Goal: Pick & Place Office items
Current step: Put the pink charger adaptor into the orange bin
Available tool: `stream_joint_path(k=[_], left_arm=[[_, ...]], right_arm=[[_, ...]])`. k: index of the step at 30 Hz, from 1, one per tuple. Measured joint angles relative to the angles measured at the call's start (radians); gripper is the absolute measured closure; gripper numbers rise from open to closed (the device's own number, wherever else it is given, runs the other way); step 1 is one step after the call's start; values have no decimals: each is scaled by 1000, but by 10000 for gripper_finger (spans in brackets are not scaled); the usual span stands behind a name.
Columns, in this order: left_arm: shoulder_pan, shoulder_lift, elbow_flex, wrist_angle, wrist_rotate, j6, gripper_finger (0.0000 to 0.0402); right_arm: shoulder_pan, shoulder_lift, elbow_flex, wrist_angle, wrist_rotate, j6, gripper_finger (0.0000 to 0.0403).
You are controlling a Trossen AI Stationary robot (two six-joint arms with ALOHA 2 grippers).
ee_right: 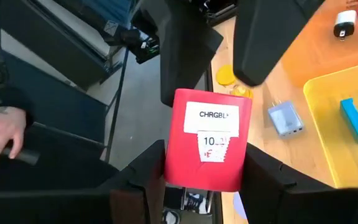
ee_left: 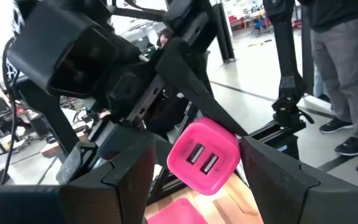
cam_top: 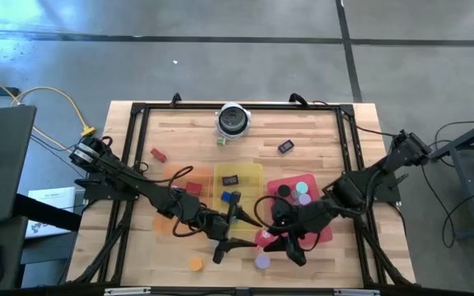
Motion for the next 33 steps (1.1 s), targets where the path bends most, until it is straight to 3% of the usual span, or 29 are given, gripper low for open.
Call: stream_joint_path(k=[26, 33], left_arm=[[13, 0, 0, -55, 30, -25, 175], [13, 0, 0, -57, 30, -24, 207]], right_arm=[[-124, 0, 0, 0, -165, -11, 256], [-125, 1, 0, -9, -170, -25, 256]])
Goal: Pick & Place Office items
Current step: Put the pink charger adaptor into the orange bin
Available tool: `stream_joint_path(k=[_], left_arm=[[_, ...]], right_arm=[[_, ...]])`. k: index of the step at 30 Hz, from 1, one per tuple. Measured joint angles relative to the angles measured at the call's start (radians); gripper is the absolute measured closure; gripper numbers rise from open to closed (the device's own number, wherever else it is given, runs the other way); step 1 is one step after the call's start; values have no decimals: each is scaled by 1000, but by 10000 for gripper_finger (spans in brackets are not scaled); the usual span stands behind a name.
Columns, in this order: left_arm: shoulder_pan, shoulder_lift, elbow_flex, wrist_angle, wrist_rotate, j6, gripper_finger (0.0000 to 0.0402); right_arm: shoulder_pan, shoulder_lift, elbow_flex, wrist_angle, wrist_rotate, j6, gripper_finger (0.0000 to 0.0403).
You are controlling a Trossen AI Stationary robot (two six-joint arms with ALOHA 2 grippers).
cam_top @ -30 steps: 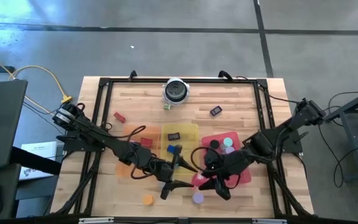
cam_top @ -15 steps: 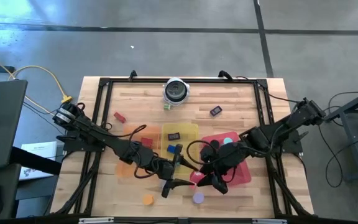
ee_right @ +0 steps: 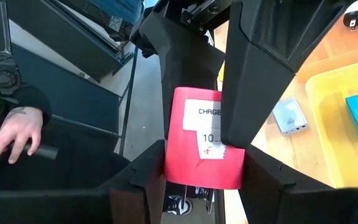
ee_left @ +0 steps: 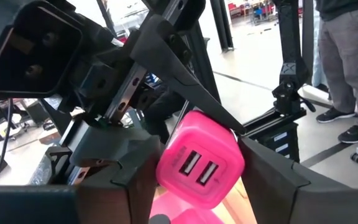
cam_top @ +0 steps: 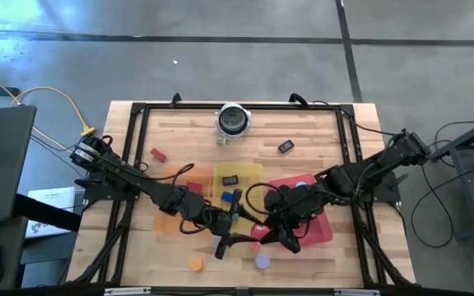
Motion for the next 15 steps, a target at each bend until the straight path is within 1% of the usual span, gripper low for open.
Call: stream_joint_path(k=[4, 7, 15], left_arm=[[0, 0, 0, -5, 1, 5, 230], [0, 0, 0, -6, 1, 5, 231], [2, 0, 0, -9, 3, -4, 228]], right_arm=[[0, 0, 0, -5, -2, -1, 257], [0, 0, 0, -6, -2, 0, 256], [0, 0, 0, -9, 9, -28, 206]])
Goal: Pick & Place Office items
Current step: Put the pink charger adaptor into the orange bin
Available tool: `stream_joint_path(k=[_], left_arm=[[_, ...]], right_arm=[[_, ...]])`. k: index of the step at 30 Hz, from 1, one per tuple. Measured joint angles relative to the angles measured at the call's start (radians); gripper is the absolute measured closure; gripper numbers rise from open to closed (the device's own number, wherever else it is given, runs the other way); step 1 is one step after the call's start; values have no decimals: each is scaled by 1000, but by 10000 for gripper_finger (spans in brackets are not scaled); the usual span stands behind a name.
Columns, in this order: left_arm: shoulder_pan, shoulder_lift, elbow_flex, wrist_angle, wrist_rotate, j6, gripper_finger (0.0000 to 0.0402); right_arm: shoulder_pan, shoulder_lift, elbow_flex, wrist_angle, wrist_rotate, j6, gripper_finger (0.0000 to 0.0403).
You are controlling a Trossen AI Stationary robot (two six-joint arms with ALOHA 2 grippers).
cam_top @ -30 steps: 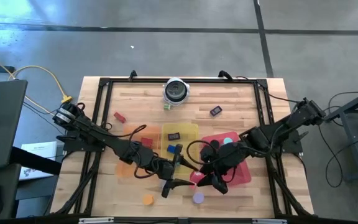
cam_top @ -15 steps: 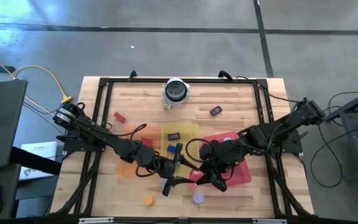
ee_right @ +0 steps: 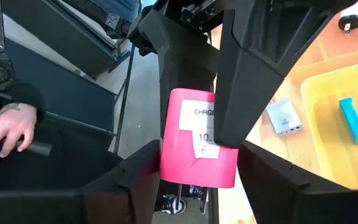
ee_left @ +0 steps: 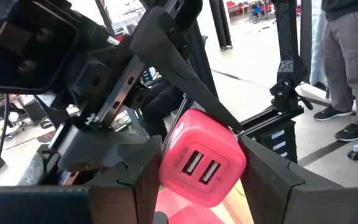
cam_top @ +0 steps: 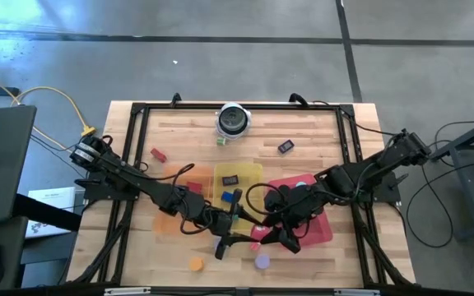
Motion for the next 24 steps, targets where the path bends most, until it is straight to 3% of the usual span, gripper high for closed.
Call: stream_joint_path(k=[13, 24], left_arm=[[-20, 0, 0, -10, -44, 2, 227], [-36, 0, 0, 2, -43, -29, 227]], right_arm=[[0, -6, 0, -48, 9, -68, 200], [8, -102, 0, -135, 117, -53, 200]])
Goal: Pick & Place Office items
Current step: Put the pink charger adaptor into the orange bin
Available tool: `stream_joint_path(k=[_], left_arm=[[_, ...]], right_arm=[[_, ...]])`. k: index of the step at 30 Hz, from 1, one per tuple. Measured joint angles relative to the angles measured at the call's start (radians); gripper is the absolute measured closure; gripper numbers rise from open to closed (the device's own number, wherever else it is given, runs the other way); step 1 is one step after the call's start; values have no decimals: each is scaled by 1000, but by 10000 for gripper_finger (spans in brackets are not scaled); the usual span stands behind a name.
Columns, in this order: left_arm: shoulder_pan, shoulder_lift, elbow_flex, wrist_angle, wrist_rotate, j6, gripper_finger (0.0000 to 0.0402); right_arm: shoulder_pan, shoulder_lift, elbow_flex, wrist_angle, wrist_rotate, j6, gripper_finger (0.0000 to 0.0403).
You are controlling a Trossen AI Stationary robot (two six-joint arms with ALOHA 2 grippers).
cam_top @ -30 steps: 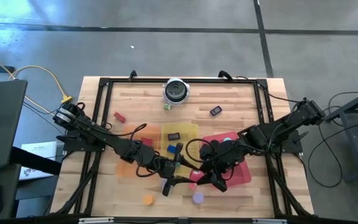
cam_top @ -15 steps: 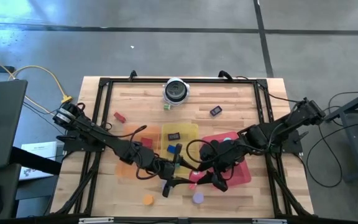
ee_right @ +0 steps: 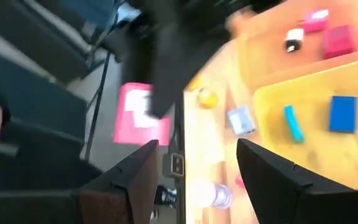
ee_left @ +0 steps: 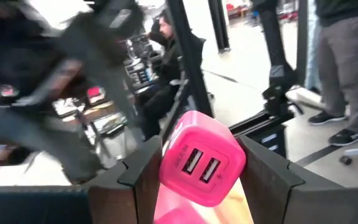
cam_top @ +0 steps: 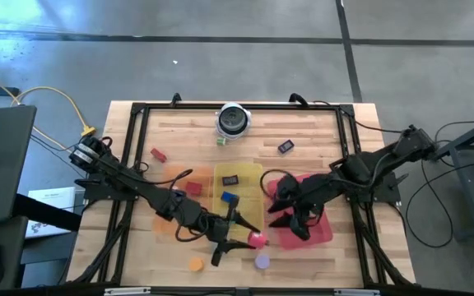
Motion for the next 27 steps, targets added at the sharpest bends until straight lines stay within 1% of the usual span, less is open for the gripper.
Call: stream_joint_path(k=[3, 6, 8, 12, 16, 18, 20, 22, 24, 25, 27], left_arm=[[-22, -2, 0, -22, -61, -52, 227], [-35, -25, 0, -111, -134, -124, 227], [-39, -55, 0, -200, -166, -190, 227], [-56, -124, 0, -376, -182, -342, 231], [-84, -204, 0, -527, -191, -484, 232], [-104, -237, 0, -603, -239, -561, 232], [-124, -267, 0, -703, -310, -632, 233], [-148, -295, 0, -821, -398, -757, 233], [-164, -320, 0, -949, -468, -941, 232], [-168, -331, 0, -1020, -485, -1039, 232], [-174, -347, 0, -1172, -486, -1227, 232]], right_arm=[[25, -35, 0, -72, 86, 33, 200], [69, -65, 0, -136, 175, 77, 200], [108, -79, 0, -180, 240, 111, 199], [190, -88, 0, -246, 362, 188, 199], [263, -83, 0, -304, 453, 260, 199], [296, -82, 0, -329, 502, 297, 199], [327, -82, 0, -360, 546, 333, 199], [354, -82, 0, -388, 586, 371, 199], [379, -82, 0, -417, 621, 408, 199], [391, -82, 0, -430, 638, 427, 199], [410, -82, -3, -443, 667, 456, 199]])
